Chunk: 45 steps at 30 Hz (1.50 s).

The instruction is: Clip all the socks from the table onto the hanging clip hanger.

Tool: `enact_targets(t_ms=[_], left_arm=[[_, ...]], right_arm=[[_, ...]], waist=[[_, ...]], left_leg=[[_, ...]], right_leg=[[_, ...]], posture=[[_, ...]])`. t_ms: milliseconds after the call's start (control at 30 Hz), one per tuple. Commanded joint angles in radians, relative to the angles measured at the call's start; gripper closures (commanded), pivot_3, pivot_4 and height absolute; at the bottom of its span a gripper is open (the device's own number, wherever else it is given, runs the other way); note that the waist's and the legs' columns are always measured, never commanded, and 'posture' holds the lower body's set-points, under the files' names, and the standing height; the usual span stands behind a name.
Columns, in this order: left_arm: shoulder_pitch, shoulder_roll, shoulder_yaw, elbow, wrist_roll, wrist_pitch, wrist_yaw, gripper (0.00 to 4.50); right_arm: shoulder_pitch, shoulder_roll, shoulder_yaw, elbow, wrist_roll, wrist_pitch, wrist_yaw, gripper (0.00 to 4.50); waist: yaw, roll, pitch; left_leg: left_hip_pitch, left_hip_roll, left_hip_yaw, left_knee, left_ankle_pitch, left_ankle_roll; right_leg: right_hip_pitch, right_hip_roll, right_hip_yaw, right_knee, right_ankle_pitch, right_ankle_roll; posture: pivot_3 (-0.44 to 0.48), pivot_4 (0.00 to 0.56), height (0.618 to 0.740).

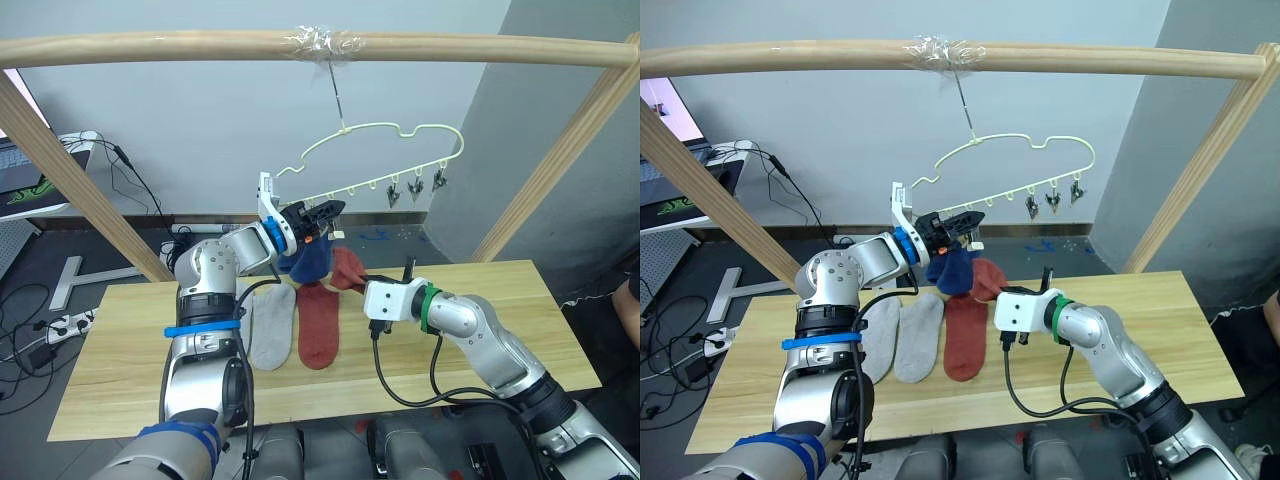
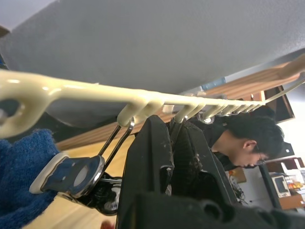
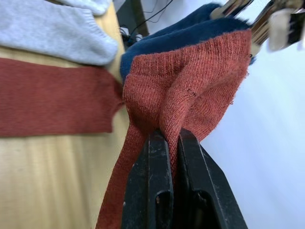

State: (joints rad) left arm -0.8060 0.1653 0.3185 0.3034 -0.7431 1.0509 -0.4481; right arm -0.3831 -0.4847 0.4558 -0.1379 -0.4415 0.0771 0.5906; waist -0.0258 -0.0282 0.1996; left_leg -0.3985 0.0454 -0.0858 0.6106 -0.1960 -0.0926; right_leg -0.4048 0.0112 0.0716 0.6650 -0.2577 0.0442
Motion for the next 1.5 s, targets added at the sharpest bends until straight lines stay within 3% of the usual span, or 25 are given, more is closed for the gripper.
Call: enact_targets(t_ms=[33,1067,1500], left_arm=[[0.020,0.009,-0.013,-0.015,-0.009,0.024,-0.002,4.49],[0.038,0.022,-0.046,-0.038,0.001,0.000,-0.034,4.49],[0.046,0.042,-0.008,-0.090,-0.071,0.069,-0.025,0.44]], right_arm=[[-0.019,0.004,-0.003,-0.061,-0.020,-0.013,0.015,4.42],[-0.058,0.035,-0.031,-0.107,-0.092,0.008,0.023,4.42],[-0.052,0.051,-0.050,-0.074,-0.053,0.023,0.023,4.50]], waist=[[0.000,0.000,0.000],[0.000,0.000,0.000],[0.000,0.000,0.000]], left_leg=[[0.000,0.000,0.000,0.000,0.000,0.000],[0.000,0.000,0.000,0.000,0.000,0.000],[0.000,0.000,0.000,0.000,0.000,0.000]], right_leg=[[0.000,0.000,0.000,0.000,0.000,0.000],[0.000,0.000,0.000,0.000,0.000,0.000],[0.000,0.000,0.000,-0.001,0.000,0.000]], posture=[[0.094,0.163,0.740],[0.093,0.176,0.740],[0.108,0.177,0.740]])
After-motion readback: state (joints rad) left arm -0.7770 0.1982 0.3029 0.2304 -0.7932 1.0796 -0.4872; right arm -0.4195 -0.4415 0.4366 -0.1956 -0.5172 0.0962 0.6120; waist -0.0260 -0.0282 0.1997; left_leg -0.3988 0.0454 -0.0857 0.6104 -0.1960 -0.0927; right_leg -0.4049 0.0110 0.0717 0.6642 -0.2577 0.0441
